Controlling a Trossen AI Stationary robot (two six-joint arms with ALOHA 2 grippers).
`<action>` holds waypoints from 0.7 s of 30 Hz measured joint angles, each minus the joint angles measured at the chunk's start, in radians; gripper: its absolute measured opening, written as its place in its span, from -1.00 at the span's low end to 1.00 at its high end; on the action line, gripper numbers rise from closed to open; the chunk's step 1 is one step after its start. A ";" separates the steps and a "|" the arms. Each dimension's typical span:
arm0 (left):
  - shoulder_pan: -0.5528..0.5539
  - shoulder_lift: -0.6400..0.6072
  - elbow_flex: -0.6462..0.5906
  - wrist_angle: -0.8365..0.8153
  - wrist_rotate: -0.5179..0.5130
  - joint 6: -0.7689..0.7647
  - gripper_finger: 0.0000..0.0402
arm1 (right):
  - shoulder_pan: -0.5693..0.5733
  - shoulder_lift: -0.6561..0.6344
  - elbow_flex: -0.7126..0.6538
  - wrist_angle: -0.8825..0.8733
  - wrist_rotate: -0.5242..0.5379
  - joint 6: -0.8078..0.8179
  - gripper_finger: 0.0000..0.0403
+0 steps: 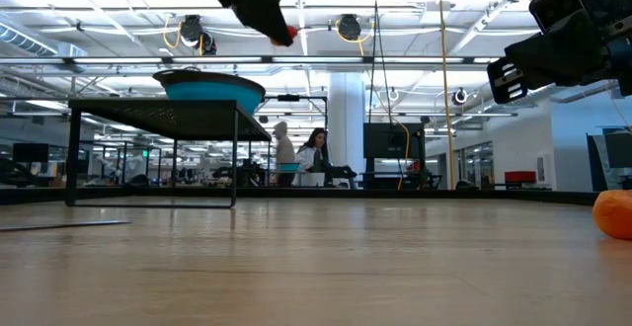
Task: Pick & Place Fruit
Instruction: Put the left peach into the blue strainer bowl on the shelf
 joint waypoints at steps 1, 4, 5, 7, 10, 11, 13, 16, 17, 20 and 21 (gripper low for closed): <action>0.005 0.000 0.000 0.000 -0.063 0.027 -0.54 | 0.000 0.000 0.000 0.000 0.000 0.000 -1.00; 0.029 0.000 0.000 -0.001 -0.227 0.102 -0.54 | 0.000 0.000 0.000 0.000 0.001 0.000 -1.00; 0.041 0.000 0.000 -0.003 -0.265 0.128 -0.54 | 0.000 0.000 0.000 0.000 0.001 0.000 -1.00; 0.073 0.000 0.000 -0.009 -0.313 0.182 -0.54 | 0.000 0.000 0.000 0.000 0.002 0.000 -1.00; 0.138 0.000 0.000 -0.018 -0.319 0.240 -0.54 | 0.000 0.000 0.000 0.000 0.003 0.000 -1.00; 0.163 0.000 0.000 -0.026 -0.315 0.253 -0.54 | 0.000 0.000 0.000 0.000 0.003 0.000 -1.00; 0.222 0.000 0.000 -0.054 -0.292 0.260 -0.54 | 0.000 0.000 0.000 0.000 0.003 0.000 -1.00; 0.309 -0.004 -0.001 -0.102 -0.243 0.236 -0.54 | 0.000 0.000 0.000 0.000 0.003 0.000 -1.00; 0.336 -0.010 -0.002 -0.124 -0.218 0.223 -0.54 | 0.000 0.000 0.000 0.000 0.003 0.000 -1.00; 0.412 -0.036 -0.002 -0.161 -0.145 0.177 -0.54 | 0.000 0.000 0.000 0.000 0.003 0.000 -1.00; 0.436 -0.050 -0.002 -0.178 -0.114 0.165 -0.54 | 0.000 0.000 0.000 0.000 0.004 0.000 -1.00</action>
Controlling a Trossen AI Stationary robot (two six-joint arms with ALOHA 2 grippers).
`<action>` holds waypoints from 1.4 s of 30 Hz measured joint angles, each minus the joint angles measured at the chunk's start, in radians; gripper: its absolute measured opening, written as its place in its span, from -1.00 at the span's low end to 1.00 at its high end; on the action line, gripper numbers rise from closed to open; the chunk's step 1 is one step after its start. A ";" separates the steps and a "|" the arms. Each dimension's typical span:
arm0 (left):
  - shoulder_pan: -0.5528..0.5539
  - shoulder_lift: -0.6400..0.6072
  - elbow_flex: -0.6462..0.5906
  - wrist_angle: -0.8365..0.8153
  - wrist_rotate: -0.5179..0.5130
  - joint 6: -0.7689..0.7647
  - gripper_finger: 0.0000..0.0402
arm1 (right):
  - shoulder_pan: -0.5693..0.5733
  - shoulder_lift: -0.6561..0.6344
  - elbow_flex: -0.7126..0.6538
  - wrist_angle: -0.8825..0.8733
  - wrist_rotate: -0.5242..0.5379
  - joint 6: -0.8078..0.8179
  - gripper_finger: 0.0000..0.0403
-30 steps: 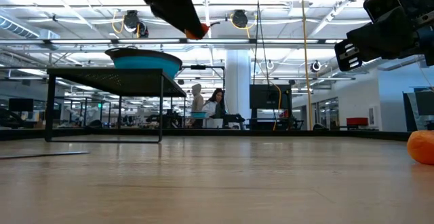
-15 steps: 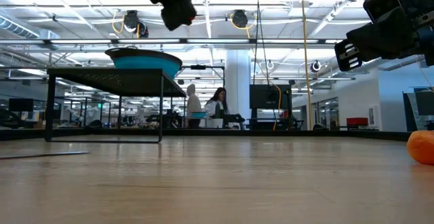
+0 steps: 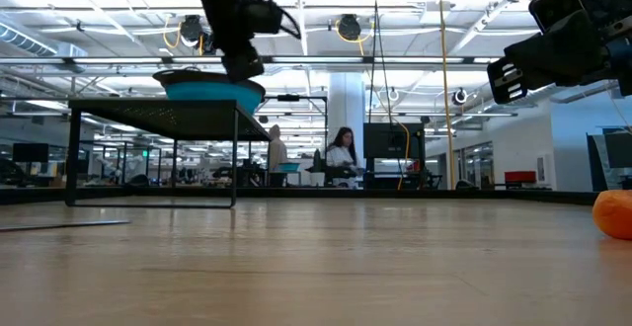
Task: Pick & Place Fruit
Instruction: Put the left peach into the blue strainer bowl on the shelf
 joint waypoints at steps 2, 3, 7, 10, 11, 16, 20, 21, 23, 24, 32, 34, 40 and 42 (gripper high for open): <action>0.039 -0.036 0.000 0.009 0.061 -0.008 -0.54 | 0.000 0.000 0.000 -0.009 0.000 0.000 -1.00; 0.060 -0.057 0.000 0.010 0.100 -0.007 -0.54 | 0.000 0.000 0.000 -0.018 0.000 0.000 -1.00; 0.131 -0.147 0.000 0.019 0.254 0.025 -0.54 | 0.000 0.004 -0.001 -0.053 0.001 0.000 -1.00; 0.197 -0.209 0.000 0.016 0.364 0.032 -0.54 | 0.000 0.008 -0.001 -0.060 0.000 0.000 -1.00; 0.221 -0.227 0.001 0.017 0.403 0.031 -0.54 | 0.000 0.010 -0.001 -0.058 0.001 0.000 -1.00; 0.349 -0.293 0.001 0.014 0.608 0.022 -0.54 | 0.000 0.010 -0.001 -0.058 0.000 0.000 -1.00; 0.453 -0.304 0.001 -0.010 0.777 0.021 -0.54 | 0.000 0.010 -0.001 -0.054 0.000 0.022 -1.00; 0.476 -0.305 0.001 -0.018 0.810 0.023 -0.54 | 0.000 0.010 -0.001 -0.051 0.000 0.024 -1.00; 0.517 -0.305 0.001 -0.042 0.864 0.022 -0.54 | 0.000 0.010 -0.001 -0.045 0.000 0.024 -1.00; 0.534 -0.305 0.001 -0.051 0.885 0.020 -0.54 | 0.000 0.010 -0.001 -0.042 0.000 0.024 -1.00; 0.589 -0.305 0.001 -0.098 1.015 -0.001 -0.54 | 0.000 0.010 -0.001 -0.020 0.002 0.001 -1.00; 0.590 -0.298 0.001 -0.119 1.027 -0.006 -0.54 | 0.000 0.010 -0.001 -0.021 0.002 0.001 -1.00; 0.581 -0.272 0.002 -0.152 1.044 -0.013 -0.54 | 0.000 0.010 -0.001 -0.021 0.002 0.001 -1.00; 0.576 -0.259 0.002 -0.152 1.044 -0.015 -0.54 | 0.000 0.010 -0.001 -0.021 0.002 0.000 -1.00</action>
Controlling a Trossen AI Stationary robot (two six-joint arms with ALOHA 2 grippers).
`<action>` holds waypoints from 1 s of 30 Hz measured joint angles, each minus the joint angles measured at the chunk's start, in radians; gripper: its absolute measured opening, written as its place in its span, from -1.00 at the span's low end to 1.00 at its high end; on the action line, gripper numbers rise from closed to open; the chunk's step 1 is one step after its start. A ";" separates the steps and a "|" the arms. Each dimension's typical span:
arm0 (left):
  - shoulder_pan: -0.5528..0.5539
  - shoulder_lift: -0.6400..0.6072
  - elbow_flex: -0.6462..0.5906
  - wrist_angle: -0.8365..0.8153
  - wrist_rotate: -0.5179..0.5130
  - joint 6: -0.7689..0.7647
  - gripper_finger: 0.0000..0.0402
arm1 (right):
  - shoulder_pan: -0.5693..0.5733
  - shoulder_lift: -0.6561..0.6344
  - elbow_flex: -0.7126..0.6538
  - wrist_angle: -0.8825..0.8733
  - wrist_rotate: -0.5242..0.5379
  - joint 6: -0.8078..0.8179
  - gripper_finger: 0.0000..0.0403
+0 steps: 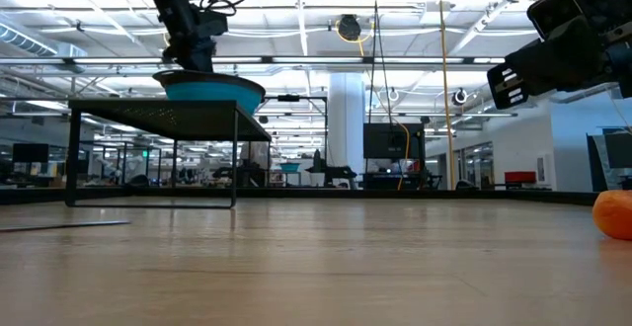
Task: Pick & Place Fruit
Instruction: Put the left peach into the blue strainer bowl on the shelf, then put the peach into the blue strainer bowl on the shelf
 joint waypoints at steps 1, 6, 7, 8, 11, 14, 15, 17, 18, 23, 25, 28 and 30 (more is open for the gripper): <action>-0.003 0.005 0.000 0.000 -0.001 -0.006 -0.54 | 0.000 0.000 0.000 0.000 0.000 0.000 -1.00; -0.004 0.015 0.000 0.000 0.000 -0.008 -0.43 | 0.000 0.000 0.000 0.000 -0.001 0.012 -1.00; -0.003 0.016 0.000 0.000 -0.003 -0.009 -0.38 | 0.000 0.000 0.000 -0.002 -0.002 0.014 -1.00; -0.004 0.016 0.000 0.001 -0.003 -0.011 -0.33 | 0.000 0.000 0.000 -0.004 -0.004 0.014 -1.00; -0.005 0.014 0.000 0.001 -0.001 -0.015 -0.15 | 0.000 0.000 0.000 -0.005 -0.005 -0.007 -1.00; -0.005 0.014 0.000 0.001 -0.003 -0.017 0.01 | 0.000 0.000 0.000 -0.001 -0.005 -0.035 -1.00; -0.005 0.013 0.000 0.001 -0.003 -0.015 0.06 | 0.000 0.000 0.000 0.000 -0.008 -0.046 -1.00; -0.005 0.006 0.000 0.001 -0.003 -0.003 0.13 | 0.000 0.000 0.001 0.000 -0.040 -0.081 -1.00; -0.005 0.001 0.000 0.001 -0.003 -0.001 0.16 | 0.003 0.000 0.001 0.001 -0.060 -0.113 -1.00; -0.020 -0.054 0.000 0.001 -0.003 0.002 0.24 | 0.049 0.000 0.002 0.015 -0.080 -0.185 -1.00; -0.033 -0.090 0.000 0.002 -0.002 0.002 0.24 | 0.070 0.000 0.002 0.017 -0.074 -0.185 -1.00; -0.056 -0.151 0.000 0.005 -0.001 -0.006 0.25 | 0.114 0.000 0.005 0.012 -0.003 -0.170 -1.00; -0.078 -0.194 0.000 0.008 0.001 -0.021 0.25 | 0.145 0.009 0.026 -0.006 0.028 -0.172 -0.99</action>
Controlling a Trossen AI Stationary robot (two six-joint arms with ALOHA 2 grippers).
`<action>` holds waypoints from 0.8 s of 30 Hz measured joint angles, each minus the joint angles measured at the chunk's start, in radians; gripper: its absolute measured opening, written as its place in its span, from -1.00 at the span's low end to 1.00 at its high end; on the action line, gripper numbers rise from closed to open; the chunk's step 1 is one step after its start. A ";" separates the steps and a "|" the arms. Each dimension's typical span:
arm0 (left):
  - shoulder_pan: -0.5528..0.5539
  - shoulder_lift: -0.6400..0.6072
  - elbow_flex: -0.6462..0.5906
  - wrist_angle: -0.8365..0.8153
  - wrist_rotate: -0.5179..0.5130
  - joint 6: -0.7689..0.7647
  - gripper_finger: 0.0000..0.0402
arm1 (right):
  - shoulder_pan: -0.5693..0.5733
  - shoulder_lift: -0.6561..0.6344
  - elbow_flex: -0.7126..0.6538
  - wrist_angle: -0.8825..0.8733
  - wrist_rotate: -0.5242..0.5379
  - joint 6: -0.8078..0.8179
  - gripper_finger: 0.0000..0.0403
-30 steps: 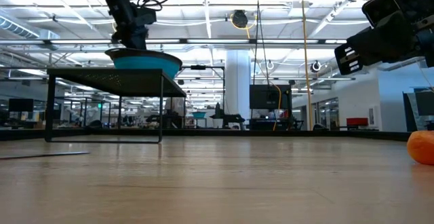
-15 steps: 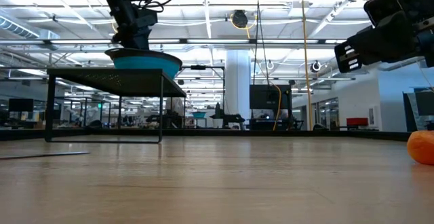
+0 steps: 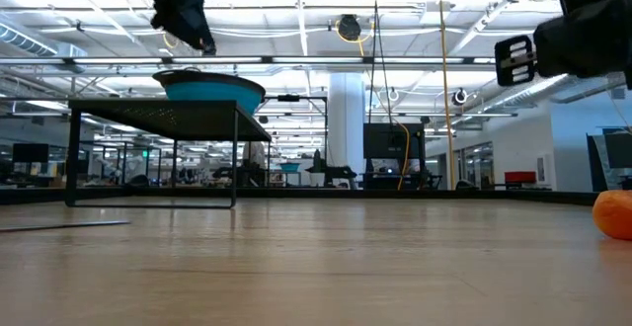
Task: Pick & Place Fruit
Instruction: Put the peach into the blue strainer bowl on the shelf
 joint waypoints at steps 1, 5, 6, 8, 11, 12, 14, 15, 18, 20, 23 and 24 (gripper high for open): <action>-0.012 -0.022 0.000 0.004 0.012 -0.005 0.25 | 0.017 0.007 0.015 -0.007 0.016 -0.005 -0.97; -0.063 -0.104 0.000 0.027 0.095 -0.037 0.25 | 0.085 0.075 0.106 -0.081 0.085 -0.016 -0.88; -0.080 -0.121 0.000 0.040 0.113 -0.046 0.25 | 0.102 0.098 0.133 -0.115 0.101 -0.030 -0.85; -0.116 -0.154 0.000 0.064 0.150 -0.054 0.25 | 0.135 0.161 0.193 -0.173 0.135 -0.057 -0.77; -0.172 -0.197 0.000 0.069 0.194 -0.047 0.25 | 0.178 0.268 0.272 -0.235 0.176 -0.086 -0.65; -0.192 -0.210 0.000 0.071 0.206 -0.046 0.25 | 0.189 0.306 0.297 -0.252 0.180 -0.094 -0.62; -0.227 -0.232 0.000 0.072 0.231 -0.047 0.25 | 0.207 0.382 0.346 -0.290 0.181 -0.101 -0.54; -0.245 -0.244 0.000 0.075 0.237 -0.047 0.25 | 0.215 0.420 0.370 -0.304 0.181 -0.101 -0.50; -0.293 -0.270 0.000 0.082 0.258 -0.048 0.25 | 0.240 0.529 0.430 -0.335 0.181 -0.106 -0.40; -0.321 -0.283 0.000 0.081 0.270 -0.042 0.25 | 0.256 0.597 0.465 -0.345 0.181 -0.116 -0.33; -0.358 -0.299 0.000 0.081 0.298 -0.010 0.25 | 0.281 0.686 0.503 -0.349 0.181 -0.117 -0.25; -0.367 -0.304 0.000 0.081 0.308 0.001 0.25 | 0.290 0.711 0.513 -0.353 0.181 -0.117 -0.22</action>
